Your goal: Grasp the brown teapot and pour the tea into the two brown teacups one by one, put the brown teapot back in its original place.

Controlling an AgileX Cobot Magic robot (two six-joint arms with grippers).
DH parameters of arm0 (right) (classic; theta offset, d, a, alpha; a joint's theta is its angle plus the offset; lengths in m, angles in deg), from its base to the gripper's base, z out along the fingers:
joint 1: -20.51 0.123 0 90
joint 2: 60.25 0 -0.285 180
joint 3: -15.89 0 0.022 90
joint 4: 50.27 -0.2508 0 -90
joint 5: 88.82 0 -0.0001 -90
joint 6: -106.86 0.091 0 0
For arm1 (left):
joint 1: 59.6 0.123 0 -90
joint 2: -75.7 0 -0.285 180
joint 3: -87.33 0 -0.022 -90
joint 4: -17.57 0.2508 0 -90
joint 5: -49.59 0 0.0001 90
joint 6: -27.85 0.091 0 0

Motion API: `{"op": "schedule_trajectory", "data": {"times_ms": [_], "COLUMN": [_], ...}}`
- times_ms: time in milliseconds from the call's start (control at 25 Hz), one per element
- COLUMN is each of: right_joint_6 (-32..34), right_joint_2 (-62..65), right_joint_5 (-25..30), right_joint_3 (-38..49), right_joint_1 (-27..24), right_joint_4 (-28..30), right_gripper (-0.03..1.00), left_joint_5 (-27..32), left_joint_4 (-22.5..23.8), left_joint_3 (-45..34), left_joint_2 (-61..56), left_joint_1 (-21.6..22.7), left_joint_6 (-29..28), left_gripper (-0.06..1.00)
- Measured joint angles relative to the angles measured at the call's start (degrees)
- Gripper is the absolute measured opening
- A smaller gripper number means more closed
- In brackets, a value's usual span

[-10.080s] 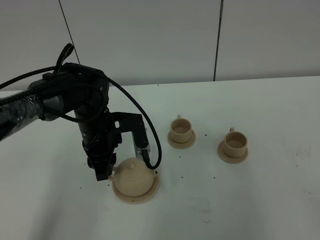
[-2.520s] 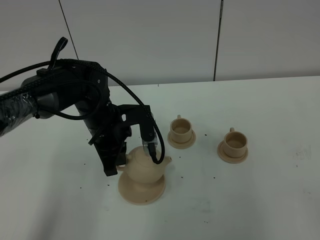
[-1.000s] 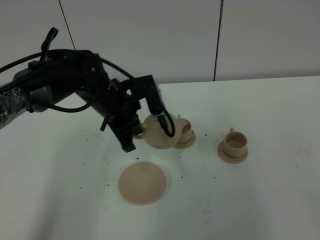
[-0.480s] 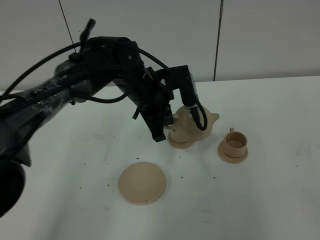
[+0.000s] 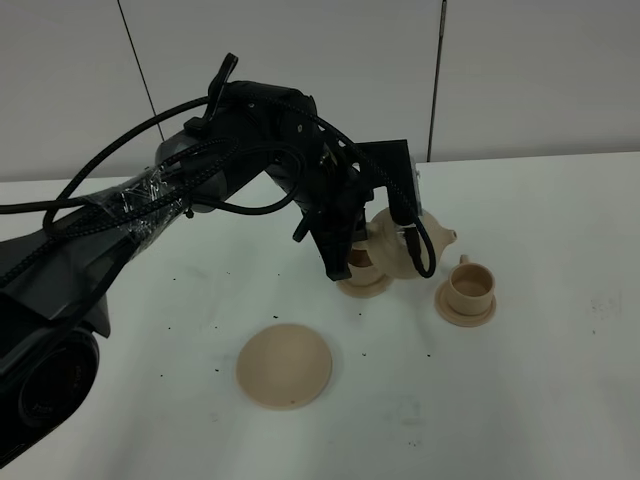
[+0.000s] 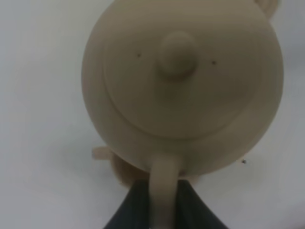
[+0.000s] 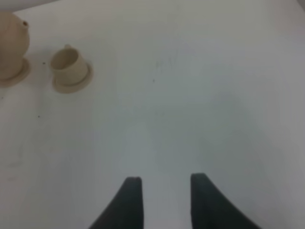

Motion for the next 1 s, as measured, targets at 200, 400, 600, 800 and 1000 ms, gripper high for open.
{"op": "schedule_trajectory", "data": {"times_ms": [200,400,600,800,1000], "right_joint_6": [0.00,0.00,0.00,0.00,0.00], "right_joint_2": [0.00,0.00,0.00,0.00,0.00], "right_joint_5": [0.00,0.00,0.00,0.00,0.00], "right_joint_3": [0.00,0.00,0.00,0.00,0.00], "right_joint_1": [0.00,0.00,0.00,0.00,0.00], "right_joint_4": [0.00,-0.05,-0.18,-0.23,-0.23], "right_gripper": [0.24,0.24,0.24,0.24,0.24], "left_joint_5": [-2.08,-4.21,-6.32,-8.62,-9.06], "left_joint_4": [0.80,0.84,0.95,1.07,3.81], "left_joint_3": [0.00,0.02,0.02,0.02,0.02], "left_joint_2": [0.30,2.46,3.10,3.12,3.17], "left_joint_1": [-0.15,-0.19,-0.26,-1.25,-1.86], "left_joint_6": [0.04,0.18,2.22,3.94,4.37], "left_gripper": [0.17,0.17,0.17,0.17,0.17]}}
